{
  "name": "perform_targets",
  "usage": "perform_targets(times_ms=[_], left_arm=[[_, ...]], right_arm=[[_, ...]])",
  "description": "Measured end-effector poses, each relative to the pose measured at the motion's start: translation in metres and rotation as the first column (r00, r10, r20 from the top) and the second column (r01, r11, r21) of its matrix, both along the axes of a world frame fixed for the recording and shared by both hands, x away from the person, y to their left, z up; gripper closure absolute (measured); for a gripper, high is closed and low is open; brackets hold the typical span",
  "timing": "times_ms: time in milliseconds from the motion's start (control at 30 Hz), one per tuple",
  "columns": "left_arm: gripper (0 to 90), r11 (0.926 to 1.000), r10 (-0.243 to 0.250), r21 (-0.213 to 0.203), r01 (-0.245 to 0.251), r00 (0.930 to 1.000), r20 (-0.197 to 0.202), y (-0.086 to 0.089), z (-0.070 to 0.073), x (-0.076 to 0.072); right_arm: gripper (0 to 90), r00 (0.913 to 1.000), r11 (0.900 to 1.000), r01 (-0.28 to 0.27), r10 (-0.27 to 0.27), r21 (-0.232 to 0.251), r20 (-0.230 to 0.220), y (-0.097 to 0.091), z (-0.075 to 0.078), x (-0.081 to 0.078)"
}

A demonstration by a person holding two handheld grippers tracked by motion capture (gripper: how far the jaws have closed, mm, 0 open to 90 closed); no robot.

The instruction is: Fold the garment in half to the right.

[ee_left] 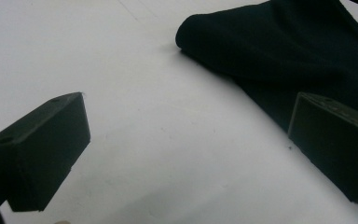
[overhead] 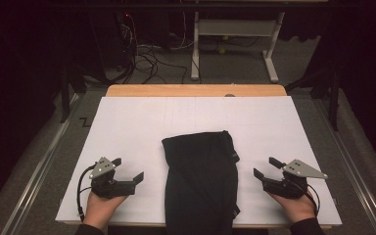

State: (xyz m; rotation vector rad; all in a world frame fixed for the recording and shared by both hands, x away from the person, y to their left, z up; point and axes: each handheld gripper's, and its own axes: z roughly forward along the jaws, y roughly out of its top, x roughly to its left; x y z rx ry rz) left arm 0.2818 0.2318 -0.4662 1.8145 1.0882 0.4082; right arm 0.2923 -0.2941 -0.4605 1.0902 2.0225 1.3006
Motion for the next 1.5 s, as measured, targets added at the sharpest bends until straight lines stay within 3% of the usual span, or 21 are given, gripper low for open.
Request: perform_targets(times_ms=[200,433,633,733,1500], left_arm=[[0.0,1.0,-0.004,-0.009,0.005,0.9998,0.022,0.005,0.003,0.0],[0.0,0.9994,-0.023,-0.025,0.025,0.997,0.073,0.01,0.006,-0.006],[0.0,0.998,-0.05,-0.033,0.054,0.9923,0.114,0.006,0.007,-0.009],[0.0,0.9978,-0.056,-0.027,0.06,0.9919,0.114,0.004,0.006,-0.008],[0.0,0.9972,-0.069,-0.022,0.072,0.9903,0.121,0.002,0.006,-0.007]], right_arm=[[0.6,0.9976,0.997,0.043,-0.047,0.065,0.052,-0.013,0.007,-0.016],[0.2,0.9929,0.9932,0.07,-0.078,0.093,0.09,-0.018,0.013,-0.034],[0.2,0.9912,0.9939,0.059,-0.069,0.093,0.113,-0.014,0.011,-0.039],[0.2,0.9924,0.9956,0.058,-0.065,0.074,0.104,-0.012,0.007,-0.035],[0.2,0.9899,0.9931,0.079,-0.088,0.087,0.111,-0.017,0.004,-0.036]])
